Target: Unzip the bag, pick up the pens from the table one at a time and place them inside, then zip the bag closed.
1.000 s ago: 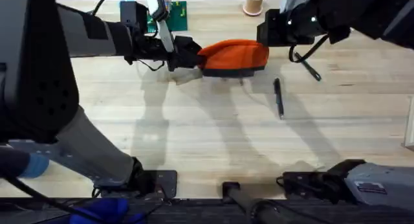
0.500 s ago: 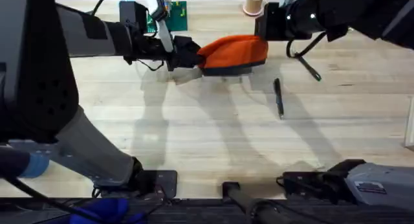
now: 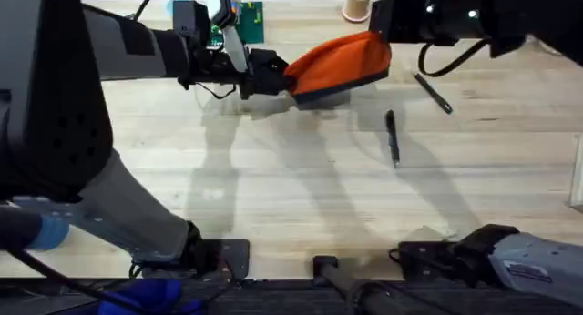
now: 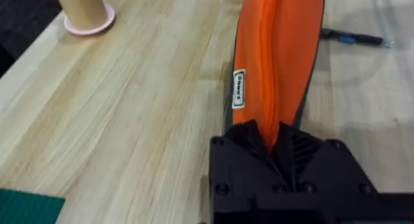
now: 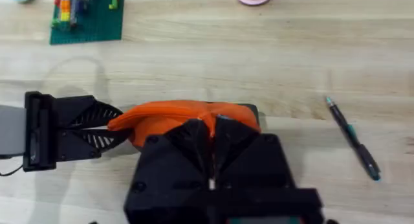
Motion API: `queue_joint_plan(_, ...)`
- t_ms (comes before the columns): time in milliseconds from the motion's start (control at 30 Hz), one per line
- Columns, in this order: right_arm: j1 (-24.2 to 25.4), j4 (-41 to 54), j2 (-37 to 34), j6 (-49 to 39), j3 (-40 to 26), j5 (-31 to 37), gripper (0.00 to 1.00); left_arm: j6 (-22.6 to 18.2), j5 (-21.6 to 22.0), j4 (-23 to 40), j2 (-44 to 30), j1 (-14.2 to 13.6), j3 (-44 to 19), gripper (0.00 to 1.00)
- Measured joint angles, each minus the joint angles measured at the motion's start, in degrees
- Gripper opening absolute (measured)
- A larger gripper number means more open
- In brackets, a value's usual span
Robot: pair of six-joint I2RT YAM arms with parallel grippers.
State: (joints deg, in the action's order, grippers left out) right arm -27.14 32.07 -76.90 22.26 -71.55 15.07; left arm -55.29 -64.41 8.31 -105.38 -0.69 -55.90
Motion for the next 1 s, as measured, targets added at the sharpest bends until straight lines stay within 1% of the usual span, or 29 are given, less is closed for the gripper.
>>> queue_joint_plan(67, -0.02, -0.33, 0.79, -0.04, 0.00, 0.64, 0.097, 0.02, -0.34, -0.04, 0.00, -0.08, -0.17, 0.043)
queue_joint_plan(133, 0.00, -1.04, 1.57, 0.01, -0.07, 1.74, 0.103, 0.00, -0.05, 0.02, 0.00, -0.04, -0.19, 0.043)
queue_joint_plan(167, 0.13, -1.88, 2.11, -0.03, -0.46, 3.01, 0.105, -0.02, 0.97, 0.12, 0.00, -0.01, -0.19, 0.043)
queue_joint_plan(200, 0.37, -2.54, 2.77, -0.03, -1.32, 4.01, 0.129, -0.04, 2.09, 0.39, 0.00, 0.12, -0.19, 0.043)
queue_joint_plan(233, 0.60, -3.05, 3.42, -0.10, -2.10, 4.80, 0.184, -0.02, 2.57, 0.52, 0.00, 0.18, -0.19, 0.043)
queue_joint_plan(267, 0.84, -3.45, 4.29, 0.05, -2.95, 5.59, 0.288, -0.04, 2.95, 0.43, -0.02, 0.19, -0.19, 0.043)
queue_joint_plan(300, 0.94, -3.63, 5.07, 0.10, -3.56, 6.17, 0.415, -0.02, 3.08, 0.35, -0.02, 0.40, -0.19, 0.043)
queue_joint_plan(367, 0.94, -3.73, 6.41, 0.11, -4.29, 7.01, 0.716, -0.02, 3.11, 0.48, -0.02, 0.57, -0.19, 0.043)
queue_joint_plan(400, 0.94, -3.71, 6.69, 0.02, -4.46, 7.32, 0.838, -0.02, 3.15, 0.47, -0.02, 0.56, -0.19, 0.043)
queue_joint_plan(433, 0.94, -3.71, 6.81, 0.02, -4.50, 7.61, 0.899, -0.02, 3.13, 0.50, -0.02, 0.57, -0.19, 0.043)
queue_joint_plan(500, 0.94, -3.49, 6.58, -0.01, -4.50, 7.86, 0.984, -0.04, 3.15, 0.71, -0.02, 0.57, -0.19, 0.043)
queue_joint_plan(1000, 0.94, -2.17, 6.00, 0.00, -4.50, 8.06, 0.995, -0.04, 3.15, 1.27, -0.02, 0.57, -0.19, 0.043)
